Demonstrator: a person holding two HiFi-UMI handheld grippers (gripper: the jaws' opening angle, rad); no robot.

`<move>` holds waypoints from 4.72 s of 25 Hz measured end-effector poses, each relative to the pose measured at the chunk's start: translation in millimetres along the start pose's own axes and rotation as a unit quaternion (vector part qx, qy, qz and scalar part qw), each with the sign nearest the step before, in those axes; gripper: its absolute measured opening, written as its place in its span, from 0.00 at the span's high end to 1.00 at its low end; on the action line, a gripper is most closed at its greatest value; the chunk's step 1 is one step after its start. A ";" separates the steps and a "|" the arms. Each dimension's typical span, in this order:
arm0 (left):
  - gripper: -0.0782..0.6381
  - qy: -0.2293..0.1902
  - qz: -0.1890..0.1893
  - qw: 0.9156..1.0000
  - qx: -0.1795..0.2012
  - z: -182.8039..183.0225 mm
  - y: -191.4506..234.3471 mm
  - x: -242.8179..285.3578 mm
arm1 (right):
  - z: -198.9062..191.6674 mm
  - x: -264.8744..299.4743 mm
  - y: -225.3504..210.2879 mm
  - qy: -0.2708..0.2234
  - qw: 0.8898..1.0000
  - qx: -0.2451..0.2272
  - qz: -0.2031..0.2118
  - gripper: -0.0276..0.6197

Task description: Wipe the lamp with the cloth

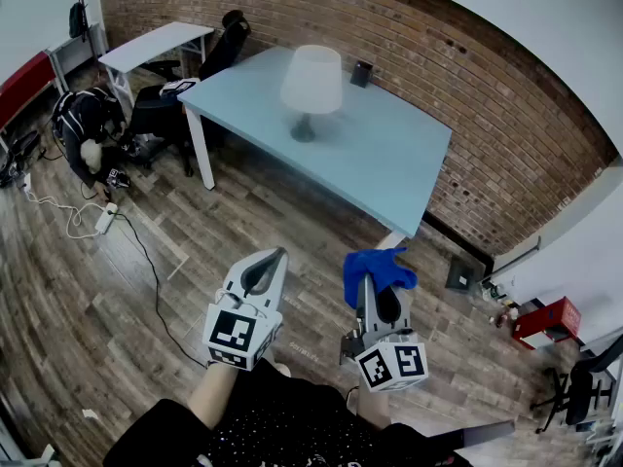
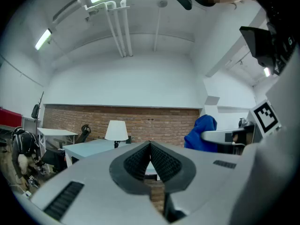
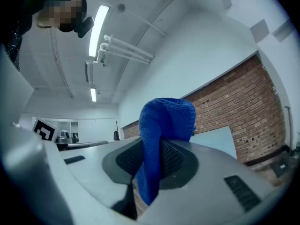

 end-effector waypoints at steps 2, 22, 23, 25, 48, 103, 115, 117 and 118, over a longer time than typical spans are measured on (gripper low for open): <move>0.88 0.001 0.005 1.000 -0.007 -3.7 -0.9 1.6 | -1.3 1.6 -3.0 0.004 1.000 -0.001 0.006 0.84; 0.88 0.009 0.023 0.999 -0.020 -14.5 65.2 95.3 | -9.4 104.1 -42.6 0.007 0.999 -0.015 0.046 0.84; 0.88 0.008 0.024 0.999 -0.020 -13.6 71.7 104.7 | -8.4 113.6 -44.8 0.000 0.998 -0.016 0.059 0.84; 0.88 0.004 0.022 1.000 -0.022 -11.3 85.2 124.8 | -6.3 133.7 -48.1 -0.012 0.996 -0.022 0.082 0.84; 0.88 -0.003 -0.056 0.998 -0.026 25.0 224.2 337.4 | 19.0 359.1 -99.1 -0.060 0.991 -0.039 0.114 0.84; 0.88 0.003 0.009 1.000 -0.014 31.0 413.1 509.4 | 18.5 592.6 -191.1 -0.076 0.996 -0.045 0.023 0.84; 0.88 0.025 0.002 1.000 -0.013 18.5 419.3 520.5 | -41.5 572.9 -217.0 0.029 0.998 -0.032 -0.038 0.84; 0.88 0.023 0.008 1.000 -0.013 19.8 425.9 527.4 | -42.8 571.4 -224.7 0.044 0.997 -0.033 -0.045 0.84; 0.88 0.021 0.009 1.000 -0.012 21.2 429.6 531.5 | -40.6 570.9 -229.4 0.049 0.997 -0.031 -0.049 0.84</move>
Point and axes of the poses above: the fingertips, and each gripper's own axes: x forward along the fingers, y to its left, z out of its top, the point moved 10 cm from there along -x, backward along the fingers, and after that the axes turned 2 degrees about y, right-handed, at the moved point
